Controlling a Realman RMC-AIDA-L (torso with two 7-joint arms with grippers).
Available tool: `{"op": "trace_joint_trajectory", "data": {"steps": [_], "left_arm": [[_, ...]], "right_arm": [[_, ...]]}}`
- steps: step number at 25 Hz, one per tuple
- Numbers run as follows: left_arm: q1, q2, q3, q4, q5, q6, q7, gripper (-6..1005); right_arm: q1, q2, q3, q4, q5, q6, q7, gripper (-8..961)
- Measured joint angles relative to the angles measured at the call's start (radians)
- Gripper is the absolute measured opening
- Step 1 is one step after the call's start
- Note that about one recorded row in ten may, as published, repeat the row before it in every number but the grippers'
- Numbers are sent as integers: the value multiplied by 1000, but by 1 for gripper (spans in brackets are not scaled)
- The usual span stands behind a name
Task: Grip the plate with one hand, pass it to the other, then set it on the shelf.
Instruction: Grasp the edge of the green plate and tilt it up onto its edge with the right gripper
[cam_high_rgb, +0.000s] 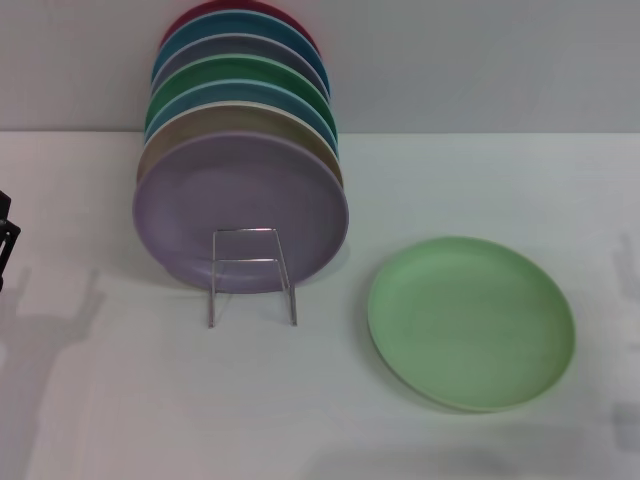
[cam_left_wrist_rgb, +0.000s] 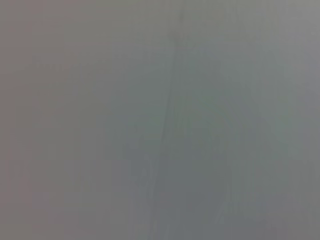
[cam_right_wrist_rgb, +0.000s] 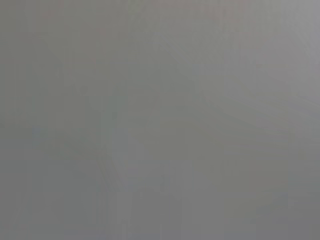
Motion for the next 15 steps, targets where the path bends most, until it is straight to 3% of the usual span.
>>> {"op": "trace_joint_trajectory", "data": {"steps": [15], "left_arm": [[0,1,7,6,0,1,0,864]], "right_arm": [[-15,-1,-15,64,2,13,-91,659]]}}
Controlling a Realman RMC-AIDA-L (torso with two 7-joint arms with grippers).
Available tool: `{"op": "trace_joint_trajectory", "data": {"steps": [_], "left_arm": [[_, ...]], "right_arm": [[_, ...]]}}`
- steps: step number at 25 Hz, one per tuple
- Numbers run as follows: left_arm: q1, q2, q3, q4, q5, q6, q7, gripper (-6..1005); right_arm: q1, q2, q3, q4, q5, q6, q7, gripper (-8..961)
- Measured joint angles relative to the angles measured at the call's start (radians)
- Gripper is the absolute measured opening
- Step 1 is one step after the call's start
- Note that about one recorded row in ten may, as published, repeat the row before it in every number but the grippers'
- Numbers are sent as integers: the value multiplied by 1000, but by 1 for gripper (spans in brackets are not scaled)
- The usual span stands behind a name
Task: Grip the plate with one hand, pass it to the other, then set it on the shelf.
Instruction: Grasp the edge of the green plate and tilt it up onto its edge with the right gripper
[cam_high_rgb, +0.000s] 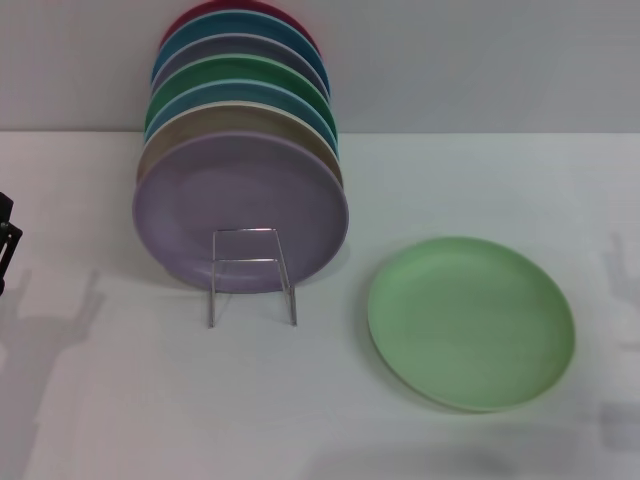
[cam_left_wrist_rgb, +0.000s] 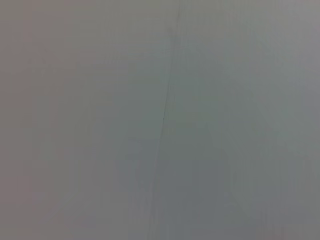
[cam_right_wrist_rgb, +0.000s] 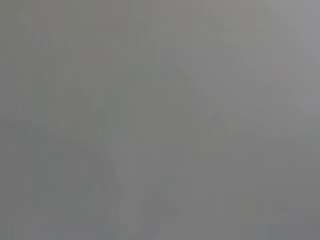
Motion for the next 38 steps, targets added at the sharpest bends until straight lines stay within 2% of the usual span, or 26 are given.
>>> {"op": "trace_joint_trajectory", "data": {"steps": [2,5,7,8,11,12,13,16,17,18,21,22,23,26,27,28,29,31,32,33,36,37,38], "left_arm": [[-2,0,0,1,0,-1,0,864],[-2,0,0,2,0,-1,0,863],[0,0,0,4,0,0,0,863],[0,0,0,4,0,0,0,863],[1,0,0,4,0,0,0,863],[3,0,0,4,0,0,0,863],[3,0,0,4,0,0,0,863],[6,0,0,5,0,1,0,863],[8,0,0,5,0,1,0,863],[8,0,0,5,0,1,0,863],[9,0,0,5,-1,1,0,864],[9,0,0,5,0,1,0,864],[9,0,0,5,0,1,0,864],[10,0,0,4,0,2,0,864],[10,0,0,3,0,2,0,864],[10,0,0,3,0,2,0,864],[10,0,0,2,0,2,0,864],[10,0,0,0,0,2,0,864],[9,0,0,-1,0,2,0,864],[9,0,0,-1,0,2,0,864],[7,0,0,-5,0,3,0,864],[6,0,0,-5,0,3,-1,863],[5,0,0,-6,0,3,-1,863]], "right_arm": [[-9,0,-1,76,8,49,-92,658],[-23,-7,1,150,14,105,-106,657],[-41,-13,16,245,14,221,-120,657],[-41,-13,16,245,14,221,-120,658],[-52,-14,47,339,14,373,-152,658],[-66,-14,79,411,14,490,-165,658],[-66,-14,79,411,14,490,-165,658],[-95,-17,134,527,13,672,-170,659],[-119,-20,180,615,12,816,-191,659],[-119,-20,180,615,12,816,-191,659],[-168,-17,279,752,13,1067,-256,660],[-199,-14,349,838,13,1245,-281,660],[-199,-14,349,838,13,1245,-281,660],[-228,-13,470,950,13,1502,-282,660],[-239,-12,553,1008,12,1672,-272,659],[-239,-12,553,1008,12,1672,-272,659],[-243,-12,588,1028,9,1742,-263,659],[-245,-12,673,1076,-6,1891,-231,659],[-239,-13,753,1118,-44,2035,-185,659],[-239,-13,753,1118,-44,2035,-185,659],[-212,-13,855,1179,-143,2223,-109,658],[-183,-14,901,1207,-216,2332,-61,658],[-183,-14,901,1207,-216,2332,-61,657]]}}
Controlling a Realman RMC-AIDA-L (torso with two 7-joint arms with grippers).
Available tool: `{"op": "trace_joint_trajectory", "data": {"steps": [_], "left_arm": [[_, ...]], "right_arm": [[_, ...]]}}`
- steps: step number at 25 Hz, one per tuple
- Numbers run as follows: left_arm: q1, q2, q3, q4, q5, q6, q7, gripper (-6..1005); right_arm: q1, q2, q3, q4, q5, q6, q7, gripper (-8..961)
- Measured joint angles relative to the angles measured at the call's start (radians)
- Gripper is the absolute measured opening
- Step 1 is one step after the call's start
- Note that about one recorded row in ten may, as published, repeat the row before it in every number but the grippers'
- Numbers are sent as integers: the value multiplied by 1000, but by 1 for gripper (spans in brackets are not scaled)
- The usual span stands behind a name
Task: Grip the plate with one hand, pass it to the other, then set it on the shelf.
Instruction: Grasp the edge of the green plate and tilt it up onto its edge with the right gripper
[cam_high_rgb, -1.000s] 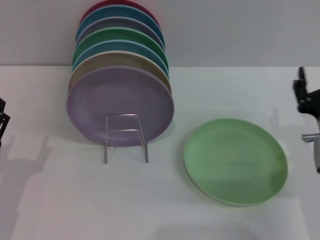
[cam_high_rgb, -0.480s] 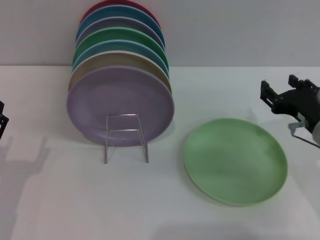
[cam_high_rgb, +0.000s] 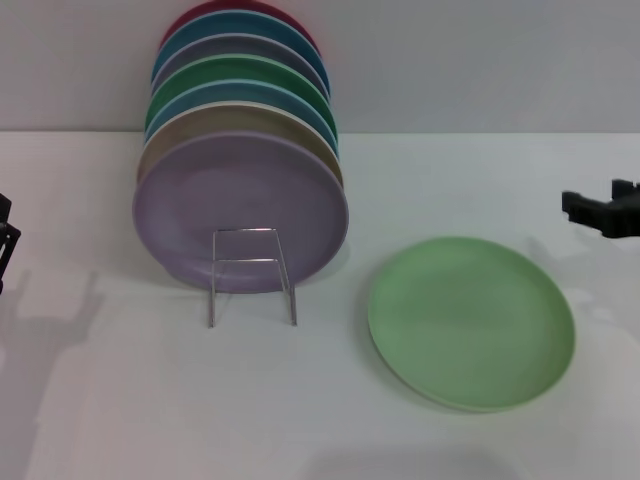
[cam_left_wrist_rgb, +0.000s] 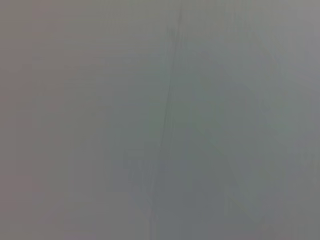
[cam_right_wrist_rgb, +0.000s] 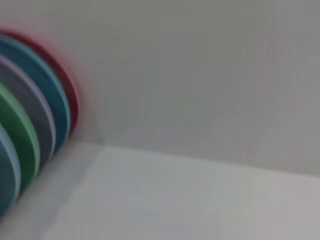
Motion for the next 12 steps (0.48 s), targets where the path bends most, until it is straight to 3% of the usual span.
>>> {"op": "trace_joint_trajectory", "data": {"steps": [1,9,12], "left_arm": [[-1,0,0,0,0,0,0,863],[-15,-2,2,-3,0,1,-6,864],[-16,-3,2,-8,0,1,-7,863]], "right_arm": [[34,-1,42,10,-52,99,29,657],[197,-2,211,-84,-133,391,42,659],[216,-2,230,-96,-134,427,42,657]]}}
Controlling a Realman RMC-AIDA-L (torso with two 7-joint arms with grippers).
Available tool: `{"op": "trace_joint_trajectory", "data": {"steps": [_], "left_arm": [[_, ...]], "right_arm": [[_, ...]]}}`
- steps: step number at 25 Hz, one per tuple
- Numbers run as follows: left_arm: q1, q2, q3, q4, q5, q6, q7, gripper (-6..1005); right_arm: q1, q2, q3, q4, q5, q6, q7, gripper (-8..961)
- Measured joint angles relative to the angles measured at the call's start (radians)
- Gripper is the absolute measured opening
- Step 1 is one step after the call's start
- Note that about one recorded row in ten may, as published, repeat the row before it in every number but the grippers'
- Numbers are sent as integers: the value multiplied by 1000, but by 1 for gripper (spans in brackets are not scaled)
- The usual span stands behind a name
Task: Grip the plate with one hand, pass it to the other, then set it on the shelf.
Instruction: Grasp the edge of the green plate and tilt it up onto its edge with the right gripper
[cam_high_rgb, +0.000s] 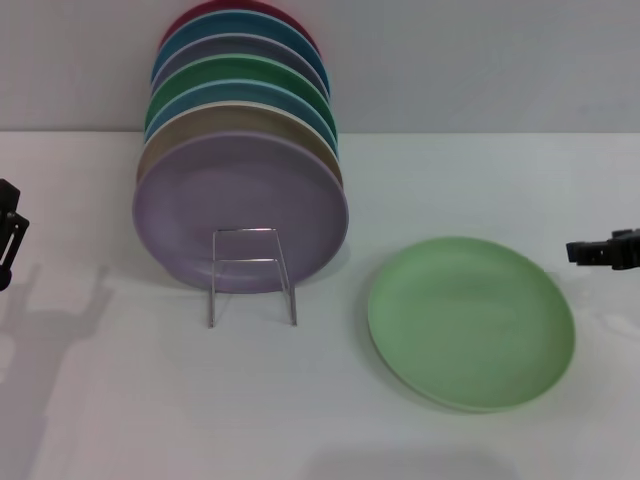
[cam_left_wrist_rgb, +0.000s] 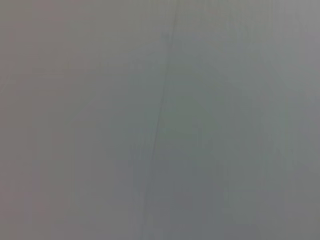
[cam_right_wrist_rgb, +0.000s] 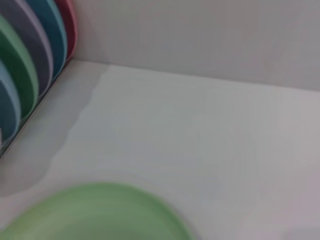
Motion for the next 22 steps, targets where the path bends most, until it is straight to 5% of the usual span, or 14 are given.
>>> {"op": "trace_joint_trajectory", "data": {"steps": [22], "left_arm": [[2,-1,0,-18,0,-4,-3,863]], "right_arm": [[232,-21,92,-238,-133,202,96,660]]}}
